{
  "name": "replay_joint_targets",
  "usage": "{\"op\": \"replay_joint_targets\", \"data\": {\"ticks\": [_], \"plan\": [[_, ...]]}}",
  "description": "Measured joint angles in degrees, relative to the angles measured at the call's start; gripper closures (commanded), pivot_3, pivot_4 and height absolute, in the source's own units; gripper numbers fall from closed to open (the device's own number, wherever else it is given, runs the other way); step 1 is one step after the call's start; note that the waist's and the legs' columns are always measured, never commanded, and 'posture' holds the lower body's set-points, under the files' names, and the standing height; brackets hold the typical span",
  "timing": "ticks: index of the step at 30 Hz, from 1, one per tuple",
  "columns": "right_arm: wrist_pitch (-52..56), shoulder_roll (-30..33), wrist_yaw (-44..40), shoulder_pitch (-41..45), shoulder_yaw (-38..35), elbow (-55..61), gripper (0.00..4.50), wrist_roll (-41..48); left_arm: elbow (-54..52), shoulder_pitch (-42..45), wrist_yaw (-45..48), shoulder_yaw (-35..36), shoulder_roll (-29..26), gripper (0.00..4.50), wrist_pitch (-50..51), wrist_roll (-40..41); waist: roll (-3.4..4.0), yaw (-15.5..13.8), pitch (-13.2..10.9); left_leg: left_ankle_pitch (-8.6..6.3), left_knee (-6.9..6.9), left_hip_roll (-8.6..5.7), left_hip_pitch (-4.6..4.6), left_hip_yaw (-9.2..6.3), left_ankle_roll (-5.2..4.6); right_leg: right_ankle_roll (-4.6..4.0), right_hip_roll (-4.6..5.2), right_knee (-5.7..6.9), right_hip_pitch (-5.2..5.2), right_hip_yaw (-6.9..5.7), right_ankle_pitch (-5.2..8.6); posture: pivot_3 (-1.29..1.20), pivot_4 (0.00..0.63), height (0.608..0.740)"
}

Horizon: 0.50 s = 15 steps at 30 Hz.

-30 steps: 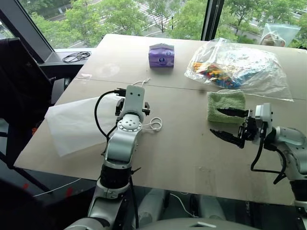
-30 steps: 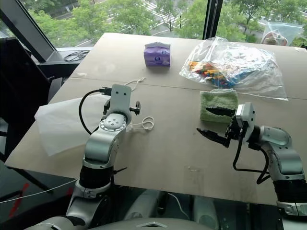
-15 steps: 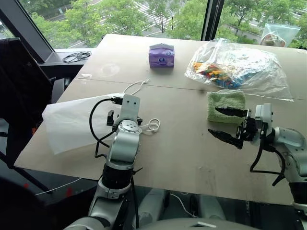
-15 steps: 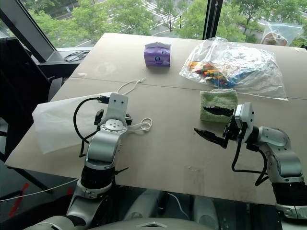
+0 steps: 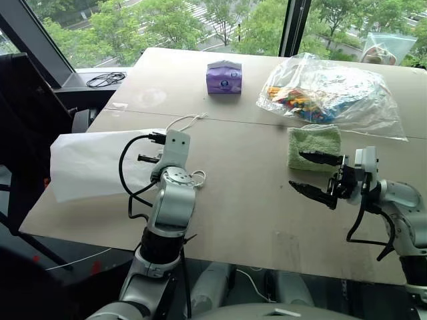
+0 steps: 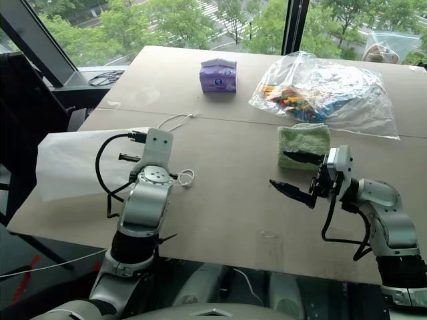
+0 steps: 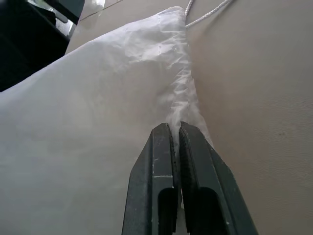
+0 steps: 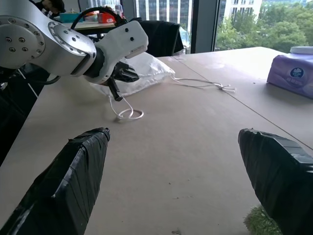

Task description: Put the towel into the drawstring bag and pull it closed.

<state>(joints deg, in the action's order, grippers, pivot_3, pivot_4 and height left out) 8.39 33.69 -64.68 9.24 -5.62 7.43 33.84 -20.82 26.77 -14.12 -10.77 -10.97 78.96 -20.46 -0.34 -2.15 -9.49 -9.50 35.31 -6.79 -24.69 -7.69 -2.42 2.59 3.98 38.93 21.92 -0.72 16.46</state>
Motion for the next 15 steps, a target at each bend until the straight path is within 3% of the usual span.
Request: {"op": "replay_joint_targets", "data": {"ticks": [4, 8, 15], "plan": [[-0.01, -0.45, 0.3, 0.03, -0.04, 0.01, 0.0, 0.03, -0.11, -0.9, 0.72, -2.22, -3.19, 4.43, -4.59, -1.27, 0.0, 0.02, 0.0, 0.0, 0.0, 0.0, 0.0, 0.0, 0.0, 0.0, 0.01, 0.0, 0.0, 0.01, 0.0, 0.0, 0.15, 0.739], [-0.02, -0.99, 2.32, 0.06, -0.53, 0.0, 0.0, -0.48, -0.24, -2.67, 2.12, -8.25, -13.57, 4.43, -19.46, -5.36, 0.01, -0.03, 0.0, 0.04, -0.08, 0.01, 0.0, 0.02, 0.07, -0.02, 0.01, 0.01, 0.1, 0.05, 0.0, 0.0, 0.15, 0.739], [-1.27, -3.66, 13.65, 1.78, -0.29, -2.03, 0.0, -9.07, 0.17, -3.75, 7.05, -6.36, -22.89, 4.43, -39.61, -6.84, 0.02, -0.01, 0.01, -0.05, -0.09, 0.0, -0.02, 0.07, -0.08, -0.03, 0.03, 0.01, 0.22, 0.14, 0.0, 0.0, 0.15, 0.739]]}}
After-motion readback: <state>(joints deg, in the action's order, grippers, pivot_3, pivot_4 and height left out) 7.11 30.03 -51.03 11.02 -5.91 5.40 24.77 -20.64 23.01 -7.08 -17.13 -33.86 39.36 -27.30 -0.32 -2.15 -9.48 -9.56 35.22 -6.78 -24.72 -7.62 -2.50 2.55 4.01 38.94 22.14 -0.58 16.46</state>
